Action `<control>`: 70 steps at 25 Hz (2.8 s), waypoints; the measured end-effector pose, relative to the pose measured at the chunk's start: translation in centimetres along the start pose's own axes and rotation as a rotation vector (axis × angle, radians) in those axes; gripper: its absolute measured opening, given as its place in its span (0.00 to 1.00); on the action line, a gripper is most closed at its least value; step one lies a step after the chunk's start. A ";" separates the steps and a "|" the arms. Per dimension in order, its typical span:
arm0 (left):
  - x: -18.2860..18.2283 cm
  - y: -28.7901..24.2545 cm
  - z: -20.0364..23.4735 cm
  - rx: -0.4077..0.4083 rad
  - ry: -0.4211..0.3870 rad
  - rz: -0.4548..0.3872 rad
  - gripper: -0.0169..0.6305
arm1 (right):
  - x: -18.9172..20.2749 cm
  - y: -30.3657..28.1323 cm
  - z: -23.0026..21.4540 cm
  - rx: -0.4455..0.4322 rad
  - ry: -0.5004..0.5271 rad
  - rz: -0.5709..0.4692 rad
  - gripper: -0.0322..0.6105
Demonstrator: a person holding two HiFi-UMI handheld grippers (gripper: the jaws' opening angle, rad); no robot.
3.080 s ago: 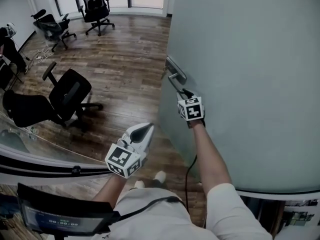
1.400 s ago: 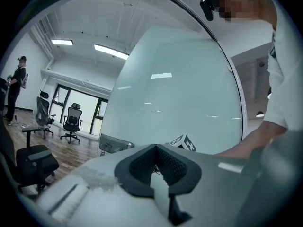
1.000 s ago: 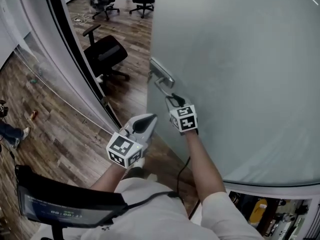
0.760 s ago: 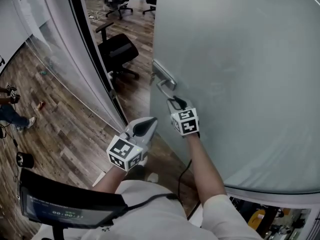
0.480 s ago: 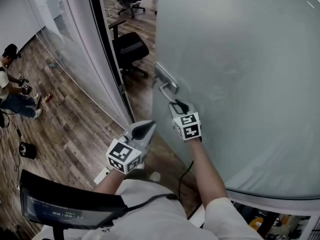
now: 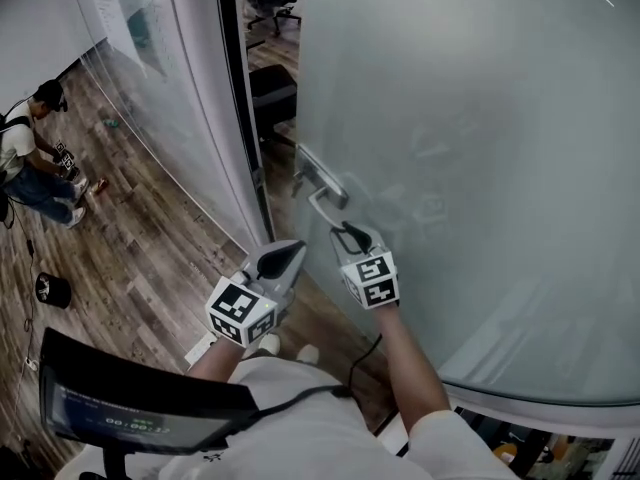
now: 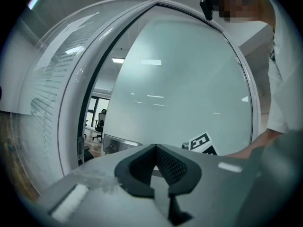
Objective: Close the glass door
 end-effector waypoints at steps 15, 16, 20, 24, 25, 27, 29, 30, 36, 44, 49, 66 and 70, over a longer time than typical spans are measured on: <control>-0.9 1.6 2.3 -0.001 0.002 -0.006 0.03 | -0.7 1.5 7.0 -0.102 -0.011 -0.023 0.22; -1.0 1.7 2.6 0.000 0.004 -0.006 0.03 | -0.8 1.5 7.5 -0.111 -0.011 -0.021 0.22; -1.3 2.2 4.2 0.008 0.014 -0.006 0.03 | -1.3 0.7 9.8 -0.148 -0.013 -0.016 0.22; -1.2 2.3 4.1 0.019 0.020 -0.007 0.03 | -1.2 1.1 10.5 -0.157 -0.012 -0.010 0.21; -1.2 2.3 4.0 0.022 0.020 -0.007 0.03 | -1.2 1.2 10.4 -0.159 -0.008 -0.007 0.21; -1.3 2.2 4.0 0.027 0.019 -0.009 0.03 | -1.1 1.3 10.4 -0.161 -0.003 -0.005 0.21; -1.3 2.1 4.0 0.030 0.018 -0.012 0.03 | -1.1 1.3 10.3 -0.157 -0.003 -0.006 0.22; -1.4 2.0 4.0 0.031 0.018 -0.013 0.03 | -1.1 1.3 10.2 -0.152 -0.004 -0.007 0.22; -1.2 2.0 3.7 0.044 0.025 -0.016 0.03 | -0.9 1.5 10.2 -0.125 -0.008 -0.001 0.22; -1.8 1.1 2.8 0.091 0.024 -0.032 0.03 | -1.1 1.8 10.2 -0.073 -0.018 -0.001 0.24; -2.4 0.6 1.9 0.125 0.026 -0.046 0.03 | -2.0 3.2 10.1 -0.008 -0.009 -0.025 0.26; -2.6 0.8 -0.9 0.225 0.034 -0.051 0.03 | -7.3 13.1 7.0 0.290 -0.204 -0.267 0.11; -2.6 1.1 -1.8 0.244 0.033 -0.046 0.03 | -7.6 13.5 7.5 0.310 -0.208 -0.274 0.06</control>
Point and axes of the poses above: the fingertips, and each gripper's own axes: y backward along the fingers, z to its left, x out of its underside, the point moved 1 cm from there along y, backward along the fingers, and after that the axes turned 13 degrees about -z, right-handed, at the moved point
